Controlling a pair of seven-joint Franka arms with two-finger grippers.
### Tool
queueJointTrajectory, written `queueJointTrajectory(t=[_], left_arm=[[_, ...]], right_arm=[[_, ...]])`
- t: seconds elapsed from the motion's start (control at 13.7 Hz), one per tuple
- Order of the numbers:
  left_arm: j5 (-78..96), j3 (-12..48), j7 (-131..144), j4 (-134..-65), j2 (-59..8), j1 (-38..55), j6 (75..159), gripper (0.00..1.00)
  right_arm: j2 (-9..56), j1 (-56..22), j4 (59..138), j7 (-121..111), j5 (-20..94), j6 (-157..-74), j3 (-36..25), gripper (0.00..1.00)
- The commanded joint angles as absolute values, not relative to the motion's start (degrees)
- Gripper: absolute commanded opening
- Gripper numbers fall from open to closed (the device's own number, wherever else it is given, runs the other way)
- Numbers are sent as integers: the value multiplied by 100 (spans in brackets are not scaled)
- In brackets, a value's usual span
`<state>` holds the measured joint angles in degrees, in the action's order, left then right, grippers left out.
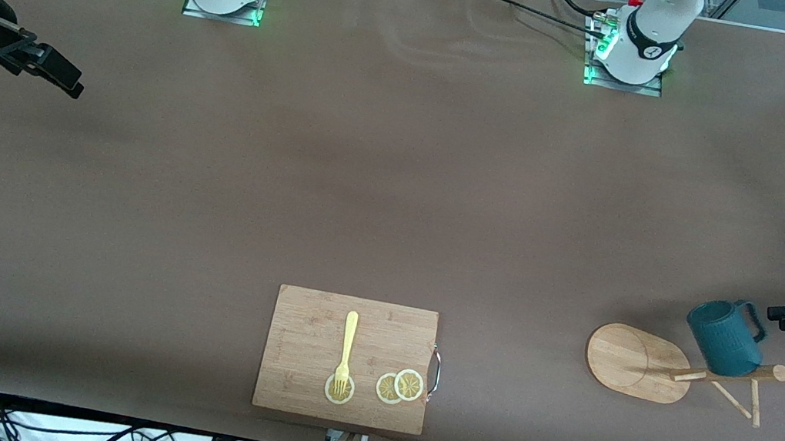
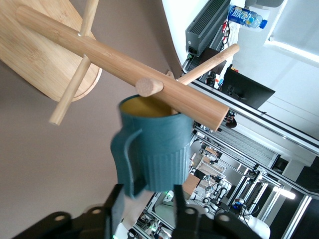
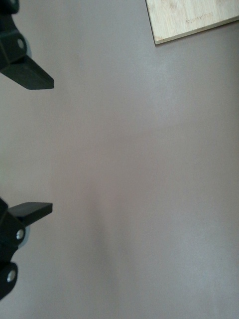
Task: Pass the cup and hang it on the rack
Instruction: 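Lower the mug onto a rack peg with the left gripper, then open the left gripper and release the mug handle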
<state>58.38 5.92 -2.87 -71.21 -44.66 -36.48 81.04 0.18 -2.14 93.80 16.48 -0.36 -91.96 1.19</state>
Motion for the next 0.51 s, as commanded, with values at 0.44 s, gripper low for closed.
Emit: queueJointTrajectory(t=[0.44], left_arm=[[3678,571,-1343,-6198,-4456,-3367,7989,100]], right_arm=[[53,-149,9290,1696,62,-9123,141,100]])
